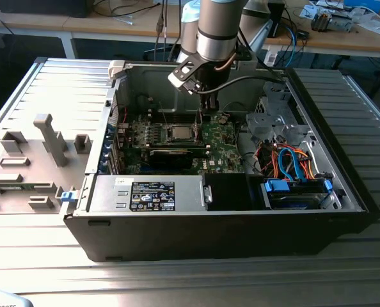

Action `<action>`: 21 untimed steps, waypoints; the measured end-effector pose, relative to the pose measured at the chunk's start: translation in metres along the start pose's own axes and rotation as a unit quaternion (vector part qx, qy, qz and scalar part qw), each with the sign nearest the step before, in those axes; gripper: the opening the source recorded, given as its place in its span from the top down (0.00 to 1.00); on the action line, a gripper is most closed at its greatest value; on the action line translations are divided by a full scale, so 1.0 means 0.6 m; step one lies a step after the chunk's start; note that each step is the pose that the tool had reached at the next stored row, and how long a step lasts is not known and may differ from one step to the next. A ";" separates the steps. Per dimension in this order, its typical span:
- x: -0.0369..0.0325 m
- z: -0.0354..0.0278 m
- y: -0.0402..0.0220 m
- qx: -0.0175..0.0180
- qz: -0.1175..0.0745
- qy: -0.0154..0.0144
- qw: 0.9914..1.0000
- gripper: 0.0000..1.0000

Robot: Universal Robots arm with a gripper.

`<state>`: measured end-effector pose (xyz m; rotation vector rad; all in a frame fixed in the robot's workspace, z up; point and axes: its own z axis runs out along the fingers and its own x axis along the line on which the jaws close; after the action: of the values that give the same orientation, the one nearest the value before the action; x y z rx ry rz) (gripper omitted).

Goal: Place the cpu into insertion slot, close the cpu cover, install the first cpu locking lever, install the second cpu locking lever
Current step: 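Close the cpu cover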

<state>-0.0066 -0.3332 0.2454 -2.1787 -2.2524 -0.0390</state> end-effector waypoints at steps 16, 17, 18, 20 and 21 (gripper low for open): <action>0.001 0.000 -0.031 -0.001 0.000 0.000 1.000 0.89; 0.001 0.000 -0.031 -0.001 0.000 0.000 1.000 0.89; 0.001 0.000 -0.031 -0.001 0.000 0.000 1.000 0.89; 0.001 0.001 -0.031 -0.001 0.000 0.000 1.000 0.89; 0.001 0.001 -0.031 -0.001 0.000 0.000 1.000 0.89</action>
<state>-0.0251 -0.3332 0.2448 -2.1802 -2.2541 -0.0416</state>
